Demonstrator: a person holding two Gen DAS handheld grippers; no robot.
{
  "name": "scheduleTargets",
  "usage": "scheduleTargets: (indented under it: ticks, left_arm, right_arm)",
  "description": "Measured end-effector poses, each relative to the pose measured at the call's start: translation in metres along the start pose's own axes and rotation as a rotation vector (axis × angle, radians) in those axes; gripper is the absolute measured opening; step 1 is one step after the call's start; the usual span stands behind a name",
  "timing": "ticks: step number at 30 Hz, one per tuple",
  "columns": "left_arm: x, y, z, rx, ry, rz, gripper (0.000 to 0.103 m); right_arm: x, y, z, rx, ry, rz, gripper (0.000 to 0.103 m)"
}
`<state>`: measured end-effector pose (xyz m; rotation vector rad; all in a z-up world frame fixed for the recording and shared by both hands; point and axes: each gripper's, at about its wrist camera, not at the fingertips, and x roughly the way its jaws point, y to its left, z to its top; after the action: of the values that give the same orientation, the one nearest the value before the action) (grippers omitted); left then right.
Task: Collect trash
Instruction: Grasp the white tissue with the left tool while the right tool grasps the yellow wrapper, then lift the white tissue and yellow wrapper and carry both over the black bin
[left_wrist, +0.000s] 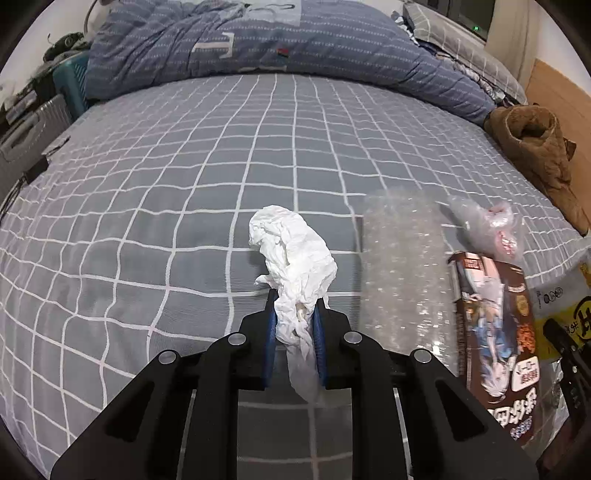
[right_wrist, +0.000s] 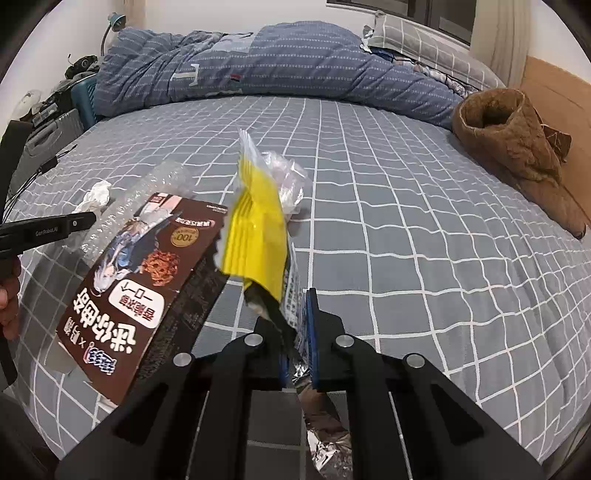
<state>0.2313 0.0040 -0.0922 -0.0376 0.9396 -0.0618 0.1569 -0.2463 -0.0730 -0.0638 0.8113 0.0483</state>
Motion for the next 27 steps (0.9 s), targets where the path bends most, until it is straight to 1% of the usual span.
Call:
scheduleTargets:
  ticks: [3,6,12,16,27]
  left_arm:
    - [-0.008,-0.001,0.000,-0.003,-0.013,-0.001,0.016]
    - [-0.018,-0.002,-0.002,-0.011,-0.034,0.013,0.017]
    - [-0.038,-0.010,-0.011,0.002,-0.054,-0.001,0.017]
    - [-0.053,-0.014,-0.021,0.001,-0.071,-0.012,0.017]
    - [-0.076,-0.024,-0.048,0.002,-0.080,-0.010,0.017]
  right_arm:
    - [-0.005,0.000,0.002,0.001,-0.007,0.002,0.007]
    - [-0.013,-0.001,0.003,0.004,-0.016,0.007,0.006]
    - [-0.029,-0.003,0.006,0.009,-0.039,0.012,0.005]
    - [-0.039,-0.003,0.006,0.010,-0.054,0.014,0.005]
    - [-0.056,0.004,-0.007,0.004,-0.069,0.023,0.005]
